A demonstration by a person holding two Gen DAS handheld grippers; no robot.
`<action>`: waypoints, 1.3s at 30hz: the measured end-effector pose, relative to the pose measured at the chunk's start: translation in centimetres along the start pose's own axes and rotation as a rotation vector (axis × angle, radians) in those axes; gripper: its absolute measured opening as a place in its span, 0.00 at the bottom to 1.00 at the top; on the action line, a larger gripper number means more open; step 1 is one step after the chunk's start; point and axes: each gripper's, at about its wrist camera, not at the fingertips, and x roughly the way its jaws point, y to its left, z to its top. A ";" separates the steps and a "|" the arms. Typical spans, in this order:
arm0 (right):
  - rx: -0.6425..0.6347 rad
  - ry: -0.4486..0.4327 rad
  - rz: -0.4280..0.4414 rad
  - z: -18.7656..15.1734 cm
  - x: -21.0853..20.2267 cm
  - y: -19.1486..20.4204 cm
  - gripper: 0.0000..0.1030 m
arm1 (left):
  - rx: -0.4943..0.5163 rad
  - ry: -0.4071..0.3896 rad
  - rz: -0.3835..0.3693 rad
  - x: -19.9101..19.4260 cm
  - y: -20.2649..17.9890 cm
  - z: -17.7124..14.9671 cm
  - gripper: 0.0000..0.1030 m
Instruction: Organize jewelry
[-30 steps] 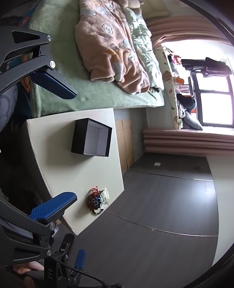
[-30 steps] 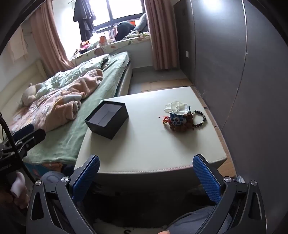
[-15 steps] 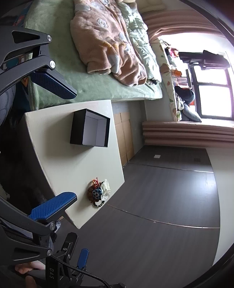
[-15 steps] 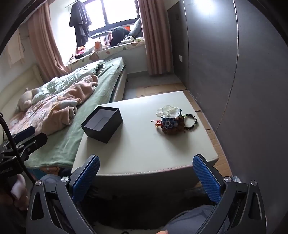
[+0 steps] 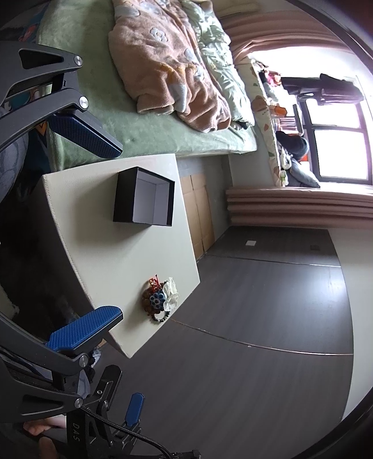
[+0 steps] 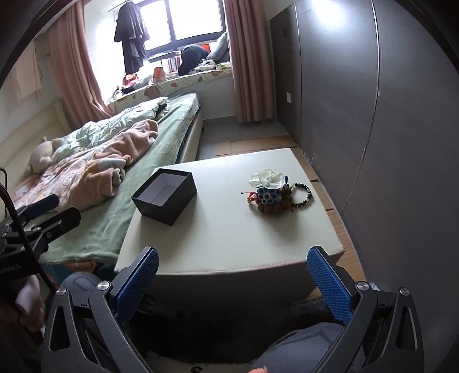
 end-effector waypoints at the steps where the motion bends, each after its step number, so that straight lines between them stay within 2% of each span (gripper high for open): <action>1: 0.000 -0.003 -0.006 0.0 -0.1 0.0 1.00 | -0.001 0.001 -0.002 0.0 0.0 0.0 1.00; 16: -0.018 -0.038 -0.044 -0.3 -1.7 -0.5 1.00 | 0.002 0.000 -0.010 -0.2 -0.4 0.1 1.00; 39: -0.015 -0.063 -0.040 -0.4 -2.4 -0.9 1.00 | 0.006 -0.005 -0.013 -0.9 -0.6 0.3 1.00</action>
